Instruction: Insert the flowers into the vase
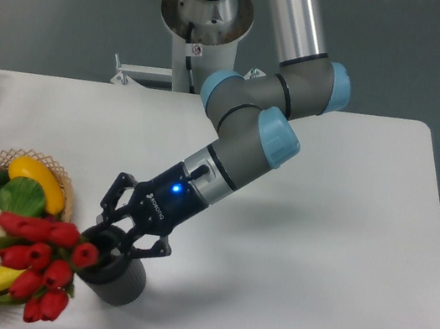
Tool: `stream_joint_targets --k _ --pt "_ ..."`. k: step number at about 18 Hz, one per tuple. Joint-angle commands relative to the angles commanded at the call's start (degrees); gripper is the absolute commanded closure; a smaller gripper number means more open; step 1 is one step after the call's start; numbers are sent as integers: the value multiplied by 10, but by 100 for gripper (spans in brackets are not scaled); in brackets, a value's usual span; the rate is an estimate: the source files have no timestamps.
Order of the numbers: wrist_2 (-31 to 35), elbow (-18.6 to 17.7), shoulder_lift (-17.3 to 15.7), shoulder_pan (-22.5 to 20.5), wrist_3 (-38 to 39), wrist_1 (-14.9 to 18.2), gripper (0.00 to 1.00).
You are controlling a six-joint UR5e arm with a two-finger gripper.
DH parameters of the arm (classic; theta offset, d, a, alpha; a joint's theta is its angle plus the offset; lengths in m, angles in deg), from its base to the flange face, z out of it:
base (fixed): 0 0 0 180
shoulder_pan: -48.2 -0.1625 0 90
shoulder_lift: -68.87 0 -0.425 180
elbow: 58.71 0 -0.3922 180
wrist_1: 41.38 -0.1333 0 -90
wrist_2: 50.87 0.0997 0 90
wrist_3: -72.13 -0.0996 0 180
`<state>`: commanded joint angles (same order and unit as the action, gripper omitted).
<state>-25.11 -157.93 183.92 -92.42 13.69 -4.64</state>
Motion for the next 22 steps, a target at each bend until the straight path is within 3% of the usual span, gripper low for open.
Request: stream_joint_targets --k 7,9,11,12,22 --pt "-1 -36 -13 -29 -25 -1 53" --pt "-1 -49 -24 -40 -25 -1 34" --pt "-1 -61 -33 -54 -22 -1 7" --pt "-2 -65 -38 -61 -22 -1 0" --pt "-3 -68 -58 -157 -20 1 0"
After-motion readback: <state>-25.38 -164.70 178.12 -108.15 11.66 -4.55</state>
